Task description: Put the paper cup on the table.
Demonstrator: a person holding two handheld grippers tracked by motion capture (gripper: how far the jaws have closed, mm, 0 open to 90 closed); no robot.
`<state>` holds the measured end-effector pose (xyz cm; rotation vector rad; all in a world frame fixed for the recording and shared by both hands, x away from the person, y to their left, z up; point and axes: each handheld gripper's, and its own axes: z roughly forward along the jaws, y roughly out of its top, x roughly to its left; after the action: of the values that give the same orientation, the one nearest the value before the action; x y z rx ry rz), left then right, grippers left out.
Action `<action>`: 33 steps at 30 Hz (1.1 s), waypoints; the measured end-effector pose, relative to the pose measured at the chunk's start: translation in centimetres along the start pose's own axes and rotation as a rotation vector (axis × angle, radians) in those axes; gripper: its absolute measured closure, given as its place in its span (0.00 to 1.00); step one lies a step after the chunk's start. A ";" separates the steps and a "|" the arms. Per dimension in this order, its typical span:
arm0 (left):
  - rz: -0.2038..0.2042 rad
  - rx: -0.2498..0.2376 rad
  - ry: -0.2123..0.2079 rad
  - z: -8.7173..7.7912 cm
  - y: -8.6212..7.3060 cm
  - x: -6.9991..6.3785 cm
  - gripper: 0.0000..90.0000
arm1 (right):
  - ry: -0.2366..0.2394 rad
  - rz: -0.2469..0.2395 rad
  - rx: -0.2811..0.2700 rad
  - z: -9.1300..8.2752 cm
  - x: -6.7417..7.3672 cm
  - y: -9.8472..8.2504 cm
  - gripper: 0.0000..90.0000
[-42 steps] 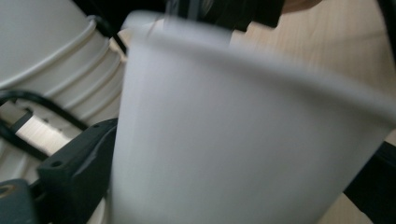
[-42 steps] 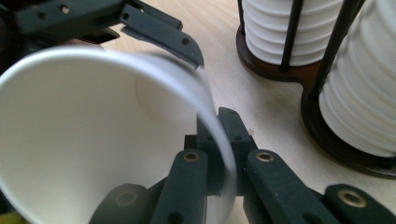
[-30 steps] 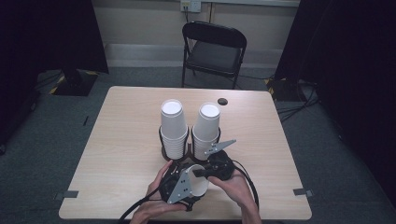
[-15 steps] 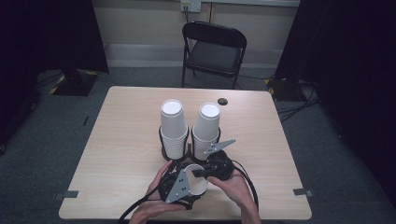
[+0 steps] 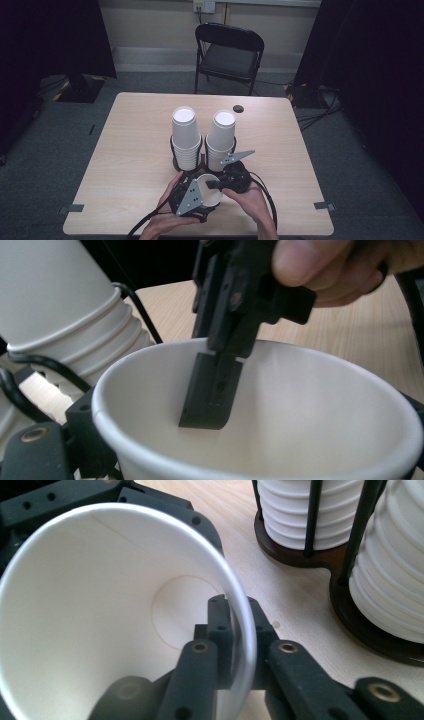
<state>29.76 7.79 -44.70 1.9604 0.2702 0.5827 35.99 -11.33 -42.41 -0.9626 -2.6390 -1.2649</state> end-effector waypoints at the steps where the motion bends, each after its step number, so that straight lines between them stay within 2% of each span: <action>1: 0.000 0.000 0.000 0.0 0.0 0.0 0.11 | 0.000 0.000 0.000 0.0 0.0 0.0 0.92; 3: -0.013 0.004 0.000 0.2 -0.1 0.0 0.11 | -0.003 0.008 -0.005 0.0 -0.2 -0.1 0.90; 4: 0.003 0.029 0.003 0.2 -0.2 0.2 0.11 | -0.008 0.019 -0.019 0.0 -0.4 -0.3 0.88; 5: 0.003 0.029 0.003 0.2 -0.2 0.2 0.11 | -0.008 0.019 -0.019 0.0 -0.4 -0.3 0.88; 7: -0.033 0.005 0.006 0.3 -0.2 0.1 0.11 | -0.009 0.024 -0.036 -0.2 -0.5 -0.6 0.86; 13: -0.066 0.001 0.021 0.2 -0.2 0.6 0.11 | -0.012 0.026 -0.080 -0.6 -0.7 -0.7 0.80; 17: -0.104 -0.001 0.038 0.1 -0.5 1.1 0.11 | -0.005 0.027 -0.135 -0.9 -0.7 -0.8 0.75; 18: -0.124 -0.002 0.045 0.1 -0.6 1.2 0.11 | 0.000 0.028 -0.159 -0.9 -0.7 -0.9 0.73; 19: -0.140 -0.003 0.044 0.2 -0.7 1.3 0.11 | 0.000 0.028 -0.159 -0.9 -0.7 -0.9 0.73; 20: -0.154 0.007 0.054 0.2 -0.8 1.5 0.11 | -0.003 0.034 -0.191 -0.9 -0.7 -0.9 0.71; 21: -0.158 0.013 0.065 0.1 -0.9 1.7 0.11 | -0.003 0.034 -0.191 -0.9 -0.7 -0.9 0.71; 23: -0.184 0.001 0.065 -0.3 -1.2 2.0 0.11 | -0.008 0.036 -0.229 -0.9 -0.7 -1.1 0.68; 24: -0.204 -0.008 0.078 -0.7 -1.4 2.2 0.11 | -0.005 0.036 -0.271 -1.2 -0.6 -1.2 0.67; 25: -0.204 -0.008 0.078 -0.7 -1.4 2.2 0.11 | -0.005 0.036 -0.271 -1.2 -0.6 -1.2 0.67; 26: -0.210 -0.008 0.090 -1.0 -1.5 2.6 0.11 | -0.008 0.037 -0.308 -1.5 -0.5 -1.3 0.62; 27: -0.210 -0.008 0.090 -1.0 -1.5 2.6 0.11 | -0.008 0.037 -0.308 -1.5 -0.5 -1.3 0.62; 29: -0.235 -0.023 0.098 -1.3 -1.7 2.9 0.11 | -0.009 0.027 -0.341 -1.8 -0.4 -1.4 0.60; 30: -0.246 -0.031 0.105 -1.6 -1.8 3.2 0.11 | -0.013 0.026 -0.377 -2.0 -0.4 -1.6 0.56; 31: -0.246 -0.031 0.105 -1.6 -1.8 3.2 0.11 | -0.013 0.026 -0.377 -2.0 -0.4 -1.6 0.56; 33: -0.269 -0.042 0.118 -1.9 -2.0 3.5 0.11 | -0.026 0.023 -0.414 -2.2 -0.4 -1.9 0.54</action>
<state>31.89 11.64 -44.83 1.8138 0.5811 0.5233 34.85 -14.01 -42.39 -1.0541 -2.4204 -1.8497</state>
